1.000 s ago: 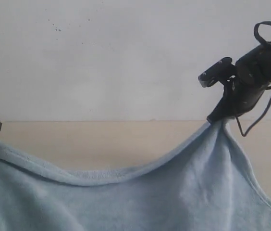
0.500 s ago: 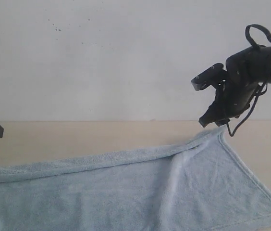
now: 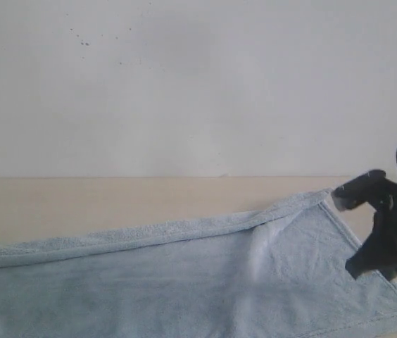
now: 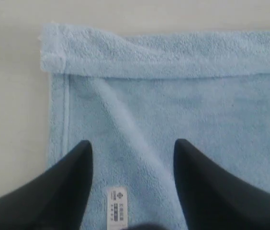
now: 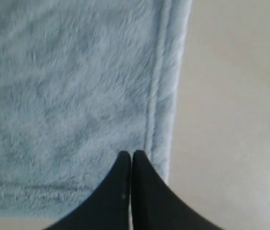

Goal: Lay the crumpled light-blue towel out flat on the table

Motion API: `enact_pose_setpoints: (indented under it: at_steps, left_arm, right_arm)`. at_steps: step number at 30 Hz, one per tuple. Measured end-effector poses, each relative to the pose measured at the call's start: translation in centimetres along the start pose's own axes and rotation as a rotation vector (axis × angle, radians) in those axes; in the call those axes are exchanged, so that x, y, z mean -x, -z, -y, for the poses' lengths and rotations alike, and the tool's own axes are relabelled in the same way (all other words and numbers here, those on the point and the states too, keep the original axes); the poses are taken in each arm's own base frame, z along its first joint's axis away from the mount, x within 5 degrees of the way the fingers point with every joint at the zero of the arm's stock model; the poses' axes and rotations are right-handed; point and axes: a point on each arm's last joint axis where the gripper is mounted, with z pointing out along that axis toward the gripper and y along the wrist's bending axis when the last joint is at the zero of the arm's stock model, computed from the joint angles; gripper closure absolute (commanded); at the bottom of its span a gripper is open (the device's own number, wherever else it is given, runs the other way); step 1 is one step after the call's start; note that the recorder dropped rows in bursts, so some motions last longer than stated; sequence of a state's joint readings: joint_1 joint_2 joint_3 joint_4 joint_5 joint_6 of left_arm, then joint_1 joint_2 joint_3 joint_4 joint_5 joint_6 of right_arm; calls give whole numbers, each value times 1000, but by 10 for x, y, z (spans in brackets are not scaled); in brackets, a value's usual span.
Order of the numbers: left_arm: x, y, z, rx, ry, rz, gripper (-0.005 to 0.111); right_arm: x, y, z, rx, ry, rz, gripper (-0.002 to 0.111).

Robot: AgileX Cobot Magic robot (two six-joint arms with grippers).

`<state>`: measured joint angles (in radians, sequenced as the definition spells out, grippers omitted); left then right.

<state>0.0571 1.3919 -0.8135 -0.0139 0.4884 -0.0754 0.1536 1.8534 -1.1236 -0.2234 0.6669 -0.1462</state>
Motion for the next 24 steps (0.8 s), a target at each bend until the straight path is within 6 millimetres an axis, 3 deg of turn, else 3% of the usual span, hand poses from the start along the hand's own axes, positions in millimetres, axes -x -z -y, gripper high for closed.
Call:
enact_pose_setpoints:
  at_steps: [4, 8, 24]
  left_arm:
    - [-18, 6, 0, -17, -2, -4, 58]
    - [-28, 13, -1, -21, -1, 8, 58]
    - [-30, 19, -1, -24, -2, 40, 58]
  right_arm:
    - [-19, -16, -10, 20, 22, -7, 108]
    - [-17, -18, -11, 14, 23, 50, 108]
    - [-17, -42, -16, 32, 36, 38, 108]
